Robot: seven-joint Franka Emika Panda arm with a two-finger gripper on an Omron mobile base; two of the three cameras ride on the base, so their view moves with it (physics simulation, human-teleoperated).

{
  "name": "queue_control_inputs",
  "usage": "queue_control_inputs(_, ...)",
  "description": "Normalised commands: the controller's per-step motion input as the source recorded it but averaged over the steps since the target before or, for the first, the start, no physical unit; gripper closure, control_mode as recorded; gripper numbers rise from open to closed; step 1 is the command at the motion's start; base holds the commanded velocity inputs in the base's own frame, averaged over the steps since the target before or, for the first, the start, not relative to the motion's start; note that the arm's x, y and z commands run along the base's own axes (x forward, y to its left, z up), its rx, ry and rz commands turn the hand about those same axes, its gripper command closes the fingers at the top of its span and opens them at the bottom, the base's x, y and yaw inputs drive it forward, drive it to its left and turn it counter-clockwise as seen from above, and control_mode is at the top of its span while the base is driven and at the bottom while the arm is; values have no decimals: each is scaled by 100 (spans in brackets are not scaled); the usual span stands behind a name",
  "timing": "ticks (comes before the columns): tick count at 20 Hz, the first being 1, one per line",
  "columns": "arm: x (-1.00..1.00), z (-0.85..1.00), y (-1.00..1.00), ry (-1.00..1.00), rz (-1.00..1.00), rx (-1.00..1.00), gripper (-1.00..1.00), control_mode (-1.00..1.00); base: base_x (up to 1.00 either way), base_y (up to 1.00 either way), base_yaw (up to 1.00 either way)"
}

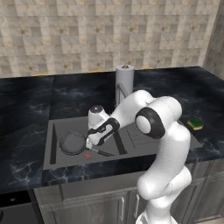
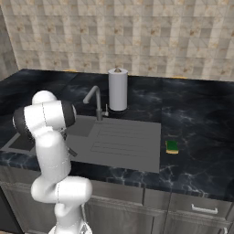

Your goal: Pick the pan and sponge and place them into the sink. Then turn on the water.

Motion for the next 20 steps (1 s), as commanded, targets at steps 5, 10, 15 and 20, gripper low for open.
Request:
queue_control_inputs(5,-40,46,-19,-11,-10,2,-100,-100,0,0,0)
queue_control_inputs(10,-41,37,-27,-7,-11,4,-100,-100,0,0,0)
queue_control_inputs(15,-30,32,-35,-1,-11,5,-100,-100,0,0,0)
queue_control_inputs(20,-17,38,-41,0,-14,7,-100,-100,0,0,0)
